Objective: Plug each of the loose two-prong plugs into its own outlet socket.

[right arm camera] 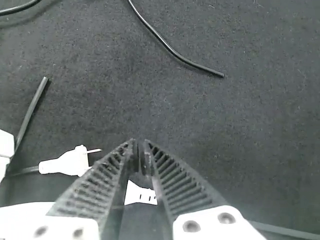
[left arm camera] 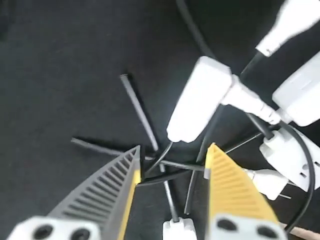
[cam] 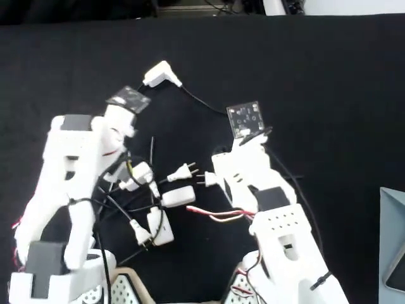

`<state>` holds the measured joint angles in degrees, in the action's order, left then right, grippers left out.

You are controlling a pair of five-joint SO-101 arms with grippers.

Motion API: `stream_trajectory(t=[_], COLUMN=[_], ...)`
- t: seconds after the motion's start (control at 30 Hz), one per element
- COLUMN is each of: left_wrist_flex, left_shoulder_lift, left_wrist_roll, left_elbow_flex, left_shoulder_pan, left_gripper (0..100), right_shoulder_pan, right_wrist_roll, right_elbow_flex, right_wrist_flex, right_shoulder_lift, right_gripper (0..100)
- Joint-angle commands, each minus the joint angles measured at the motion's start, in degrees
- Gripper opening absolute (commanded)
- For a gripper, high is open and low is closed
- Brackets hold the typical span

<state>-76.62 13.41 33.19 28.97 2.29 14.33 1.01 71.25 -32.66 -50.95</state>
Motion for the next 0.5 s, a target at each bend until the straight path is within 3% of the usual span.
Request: stream_trajectory(t=[0.0, 0.3, 0.47], left_wrist_flex=[2.73, 7.21, 7.56], left_shoulder_lift=[-2.46, -15.82, -16.97], left_wrist_roll=[1.23, 1.93, 1.93], left_elbow_flex=[-1.89, -4.97, -4.97], left_shoulder_pan=[-1.98, -3.56, -5.49], left_gripper=[22, 21, 10], right_shoulder_pan=[-0.35, -0.35, -0.35], right_wrist_roll=[0.18, 0.26, 0.35], right_elbow_flex=[-0.48, -0.48, -0.48], right_wrist_flex=[0.97, 0.97, 0.97], right_shoulder_lift=[-1.1, -1.1, -1.1], right_gripper=[1.2, 1.2, 1.2])
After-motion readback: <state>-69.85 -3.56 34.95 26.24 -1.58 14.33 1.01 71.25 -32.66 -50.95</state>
